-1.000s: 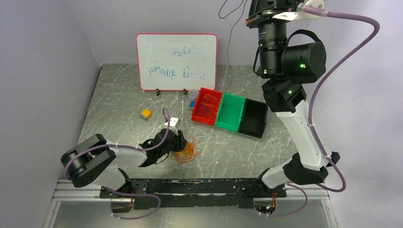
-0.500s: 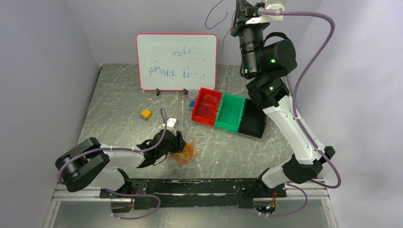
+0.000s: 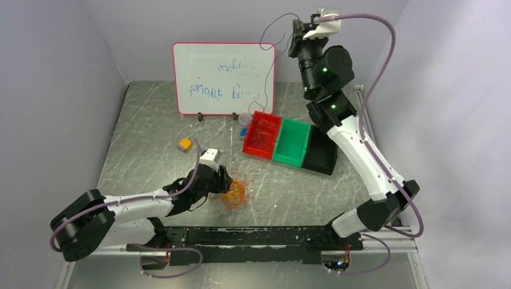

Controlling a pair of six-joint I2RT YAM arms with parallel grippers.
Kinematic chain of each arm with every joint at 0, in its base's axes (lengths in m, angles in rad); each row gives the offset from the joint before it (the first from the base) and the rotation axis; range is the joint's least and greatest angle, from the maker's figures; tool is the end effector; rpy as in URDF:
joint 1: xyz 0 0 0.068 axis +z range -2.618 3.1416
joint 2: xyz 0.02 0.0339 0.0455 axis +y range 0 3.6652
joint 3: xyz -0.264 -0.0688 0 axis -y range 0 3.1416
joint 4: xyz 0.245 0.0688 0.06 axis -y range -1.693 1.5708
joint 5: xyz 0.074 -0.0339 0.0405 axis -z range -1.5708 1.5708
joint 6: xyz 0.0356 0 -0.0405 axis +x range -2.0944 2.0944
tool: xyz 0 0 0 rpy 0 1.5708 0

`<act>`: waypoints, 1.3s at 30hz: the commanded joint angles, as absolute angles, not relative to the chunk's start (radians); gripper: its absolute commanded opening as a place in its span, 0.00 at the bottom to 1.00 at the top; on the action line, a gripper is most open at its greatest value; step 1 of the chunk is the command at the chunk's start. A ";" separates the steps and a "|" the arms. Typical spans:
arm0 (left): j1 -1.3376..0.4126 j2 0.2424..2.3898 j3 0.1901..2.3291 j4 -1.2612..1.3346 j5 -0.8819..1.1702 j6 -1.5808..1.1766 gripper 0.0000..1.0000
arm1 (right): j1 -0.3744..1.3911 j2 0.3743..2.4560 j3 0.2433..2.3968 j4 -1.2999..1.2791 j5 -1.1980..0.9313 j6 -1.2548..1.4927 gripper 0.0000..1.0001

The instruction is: Untangle the cables

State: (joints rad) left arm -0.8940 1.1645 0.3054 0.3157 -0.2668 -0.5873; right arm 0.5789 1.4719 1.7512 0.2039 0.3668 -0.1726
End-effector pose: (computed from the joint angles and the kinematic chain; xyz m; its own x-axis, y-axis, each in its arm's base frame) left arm 0.1413 -0.1608 0.1537 -0.6079 -0.0967 -0.7881 0.3289 0.8727 -0.3608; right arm 0.2647 0.1577 0.5512 0.4252 0.0864 -0.9010 -0.1744 0.9846 0.0121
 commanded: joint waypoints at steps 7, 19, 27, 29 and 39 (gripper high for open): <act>-0.901 1.096 0.329 0.220 -0.308 -0.589 0.58 | 0.509 1.475 1.563 0.195 0.298 -0.026 0.00; -0.901 1.050 0.382 0.137 -0.313 -0.576 0.58 | 0.499 1.476 1.427 0.174 0.217 0.027 0.00; -0.901 0.976 0.434 0.053 -0.324 -0.539 0.60 | 0.498 1.493 1.337 0.180 0.196 0.041 0.00; -0.901 0.965 0.438 0.040 -0.327 -0.535 0.60 | 0.499 1.488 1.304 0.187 0.195 0.048 0.00; -0.902 0.939 0.424 0.015 -0.319 -0.550 0.60 | 0.498 1.497 1.189 0.216 0.199 0.049 0.00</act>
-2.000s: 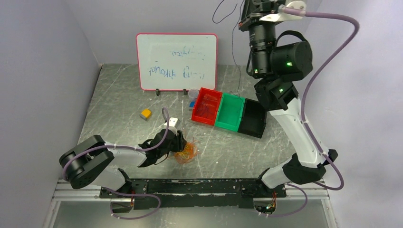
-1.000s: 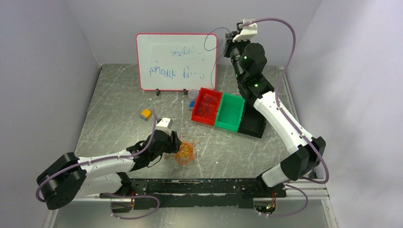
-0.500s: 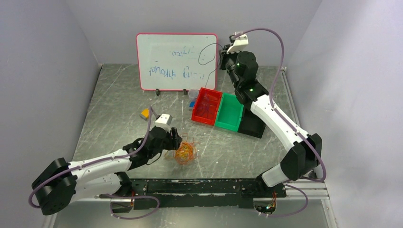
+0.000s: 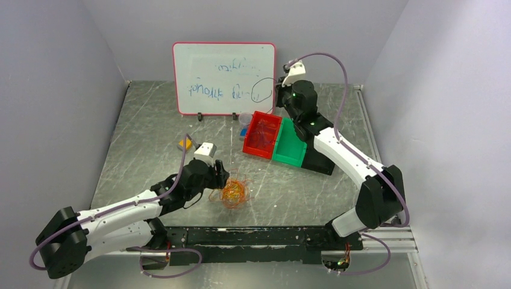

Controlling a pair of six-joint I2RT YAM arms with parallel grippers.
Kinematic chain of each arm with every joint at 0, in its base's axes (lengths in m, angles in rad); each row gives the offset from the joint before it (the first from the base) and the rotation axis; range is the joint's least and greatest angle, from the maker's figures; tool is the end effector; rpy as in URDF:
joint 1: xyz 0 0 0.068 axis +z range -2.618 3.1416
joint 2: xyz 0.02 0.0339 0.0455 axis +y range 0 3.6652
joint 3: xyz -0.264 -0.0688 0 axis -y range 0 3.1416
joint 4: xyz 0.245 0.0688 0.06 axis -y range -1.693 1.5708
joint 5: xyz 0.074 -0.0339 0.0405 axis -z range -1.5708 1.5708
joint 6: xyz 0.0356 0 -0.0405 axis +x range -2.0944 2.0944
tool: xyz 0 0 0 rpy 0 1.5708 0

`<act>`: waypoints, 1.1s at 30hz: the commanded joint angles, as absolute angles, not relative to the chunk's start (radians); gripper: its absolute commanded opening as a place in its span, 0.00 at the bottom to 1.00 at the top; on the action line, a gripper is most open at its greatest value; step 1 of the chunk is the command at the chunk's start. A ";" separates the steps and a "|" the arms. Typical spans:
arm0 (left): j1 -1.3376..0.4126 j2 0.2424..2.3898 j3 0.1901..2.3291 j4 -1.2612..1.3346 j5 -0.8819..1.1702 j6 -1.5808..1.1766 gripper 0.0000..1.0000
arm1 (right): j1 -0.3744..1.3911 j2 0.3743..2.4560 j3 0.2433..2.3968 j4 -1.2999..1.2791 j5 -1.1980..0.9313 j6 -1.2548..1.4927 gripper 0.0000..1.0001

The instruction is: Untangle the cables

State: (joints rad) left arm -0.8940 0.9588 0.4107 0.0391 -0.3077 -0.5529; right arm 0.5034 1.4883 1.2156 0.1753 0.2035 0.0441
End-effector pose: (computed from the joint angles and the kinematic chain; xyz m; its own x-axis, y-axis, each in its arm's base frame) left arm 0.1355 -0.1515 0.2005 -0.5629 -0.0984 -0.8206 0.3310 0.8829 -0.3330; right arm 0.3177 0.1667 0.3578 -0.0982 -0.0048 -0.9952 -0.2922 0.9560 0.0242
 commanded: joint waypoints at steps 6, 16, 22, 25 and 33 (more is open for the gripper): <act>-0.901 0.929 0.418 0.010 -0.315 -0.556 0.60 | 0.499 1.528 1.146 0.228 0.186 0.048 0.00; -0.902 0.937 0.417 0.010 -0.313 -0.562 0.59 | 0.476 1.576 1.100 0.193 0.151 0.062 0.00; -0.901 0.932 0.400 0.012 -0.309 -0.573 0.59 | 0.469 1.586 1.076 0.147 0.189 0.054 0.00; -0.901 0.934 0.394 0.014 -0.310 -0.578 0.59 | 0.468 1.597 1.072 0.123 0.182 0.052 0.00; -0.901 0.956 0.399 0.025 -0.307 -0.574 0.59 | 0.468 1.654 1.096 0.030 0.093 0.042 0.01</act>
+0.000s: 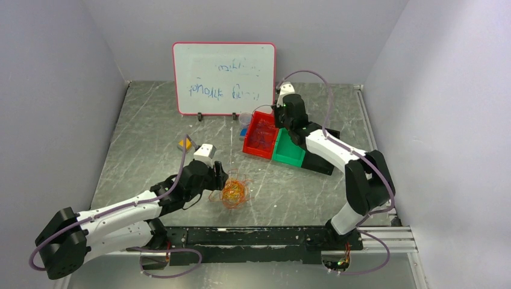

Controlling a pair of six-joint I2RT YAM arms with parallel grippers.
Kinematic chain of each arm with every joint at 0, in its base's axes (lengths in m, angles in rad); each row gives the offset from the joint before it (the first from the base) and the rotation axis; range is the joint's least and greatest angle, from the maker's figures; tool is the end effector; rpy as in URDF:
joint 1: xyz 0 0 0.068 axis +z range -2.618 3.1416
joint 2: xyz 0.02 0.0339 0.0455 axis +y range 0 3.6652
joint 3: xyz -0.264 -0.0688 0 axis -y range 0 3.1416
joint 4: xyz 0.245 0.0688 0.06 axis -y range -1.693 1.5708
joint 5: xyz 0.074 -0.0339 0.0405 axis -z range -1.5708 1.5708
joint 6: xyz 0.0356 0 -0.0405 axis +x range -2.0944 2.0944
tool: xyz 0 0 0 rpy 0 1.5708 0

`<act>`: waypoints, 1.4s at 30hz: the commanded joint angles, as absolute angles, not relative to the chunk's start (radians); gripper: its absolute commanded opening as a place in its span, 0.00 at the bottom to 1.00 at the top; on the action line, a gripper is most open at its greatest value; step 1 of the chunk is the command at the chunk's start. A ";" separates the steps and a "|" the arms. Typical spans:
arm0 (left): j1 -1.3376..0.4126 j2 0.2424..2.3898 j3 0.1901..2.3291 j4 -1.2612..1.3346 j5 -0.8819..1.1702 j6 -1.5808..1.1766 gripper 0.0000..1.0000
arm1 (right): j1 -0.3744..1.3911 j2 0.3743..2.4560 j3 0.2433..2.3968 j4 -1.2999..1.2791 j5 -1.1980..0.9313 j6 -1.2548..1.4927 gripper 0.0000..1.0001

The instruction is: Untangle the cables

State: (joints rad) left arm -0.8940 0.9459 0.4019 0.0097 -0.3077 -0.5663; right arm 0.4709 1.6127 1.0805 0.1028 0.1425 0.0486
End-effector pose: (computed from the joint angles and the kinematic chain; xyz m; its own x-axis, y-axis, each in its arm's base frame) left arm 0.1331 -0.1485 0.1972 -0.5802 -0.0942 -0.8090 0.3181 0.8882 -0.3316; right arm 0.3338 0.1642 0.2592 -0.3868 -0.1430 -0.9110 -0.3156 0.9488 -0.0149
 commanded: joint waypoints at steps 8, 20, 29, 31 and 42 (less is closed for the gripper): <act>-0.901 0.966 0.397 0.033 -0.300 -0.575 0.58 | 0.468 1.664 1.100 -0.013 0.060 0.046 0.18; -0.901 0.974 0.397 0.045 -0.295 -0.579 0.59 | 0.467 1.583 1.094 -0.026 -0.019 0.029 0.38; -0.901 0.983 0.394 0.054 -0.286 -0.581 0.58 | 0.468 1.538 1.106 -0.113 -0.213 0.012 0.44; -0.901 0.982 0.394 0.053 -0.288 -0.581 0.58 | 0.468 1.552 1.126 -0.160 -0.243 0.016 0.43; -0.902 0.988 0.400 0.043 -0.288 -0.578 0.58 | 0.469 1.661 1.153 -0.229 -0.199 0.048 0.44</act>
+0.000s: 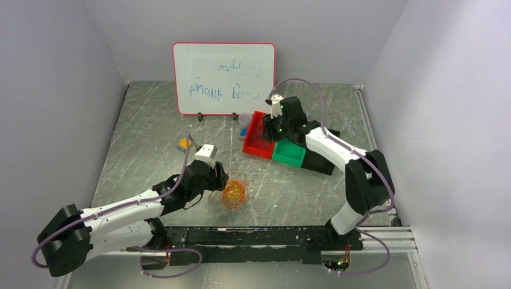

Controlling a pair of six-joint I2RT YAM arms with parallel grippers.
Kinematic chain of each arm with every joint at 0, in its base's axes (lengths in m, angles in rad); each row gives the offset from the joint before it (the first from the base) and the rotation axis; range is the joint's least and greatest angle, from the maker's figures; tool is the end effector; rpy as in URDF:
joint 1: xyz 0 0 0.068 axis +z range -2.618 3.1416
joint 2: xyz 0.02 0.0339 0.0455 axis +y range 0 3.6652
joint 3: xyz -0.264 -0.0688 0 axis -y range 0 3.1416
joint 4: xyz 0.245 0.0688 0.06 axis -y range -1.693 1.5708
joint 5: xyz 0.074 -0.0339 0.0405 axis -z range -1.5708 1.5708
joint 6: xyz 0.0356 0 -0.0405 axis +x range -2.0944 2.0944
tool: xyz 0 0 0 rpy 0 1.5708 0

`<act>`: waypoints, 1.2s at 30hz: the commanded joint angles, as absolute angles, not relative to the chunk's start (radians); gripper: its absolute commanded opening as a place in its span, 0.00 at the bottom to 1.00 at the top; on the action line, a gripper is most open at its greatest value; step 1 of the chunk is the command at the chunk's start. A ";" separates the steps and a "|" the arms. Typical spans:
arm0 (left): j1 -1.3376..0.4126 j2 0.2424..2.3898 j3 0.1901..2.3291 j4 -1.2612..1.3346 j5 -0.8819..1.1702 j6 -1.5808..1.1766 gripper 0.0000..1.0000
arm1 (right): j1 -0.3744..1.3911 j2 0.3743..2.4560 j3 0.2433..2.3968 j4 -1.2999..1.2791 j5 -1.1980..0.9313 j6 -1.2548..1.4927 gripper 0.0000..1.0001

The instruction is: Untangle the cables

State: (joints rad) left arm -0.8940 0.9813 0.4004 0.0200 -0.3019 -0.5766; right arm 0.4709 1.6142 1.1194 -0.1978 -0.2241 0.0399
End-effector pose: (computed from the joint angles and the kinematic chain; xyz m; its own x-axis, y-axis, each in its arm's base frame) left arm 0.1350 -0.1512 0.1912 -0.5991 -0.0854 -0.7961 0.3102 0.8919 -0.3290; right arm 0.3165 0.1700 0.2443 -0.5923 -0.2579 -0.7633 -0.5716 0.8022 0.1725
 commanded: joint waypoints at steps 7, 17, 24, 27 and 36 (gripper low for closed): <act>-0.902 0.989 0.407 0.034 -0.293 -0.576 0.58 | 0.469 1.737 1.189 -0.190 -0.133 0.054 0.28; -0.901 0.983 0.402 0.020 -0.297 -0.578 0.58 | 0.469 1.855 1.280 -0.123 -0.065 0.075 0.01; -0.901 0.974 0.399 0.009 -0.303 -0.583 0.58 | 0.469 1.972 1.369 -0.119 -0.038 0.062 0.00; -0.900 0.967 0.390 0.011 -0.300 -0.589 0.58 | 0.469 1.988 1.382 -0.121 -0.030 0.050 0.00; -0.901 0.990 0.391 0.031 -0.292 -0.590 0.58 | 0.469 1.877 1.360 -0.119 -0.056 0.021 0.27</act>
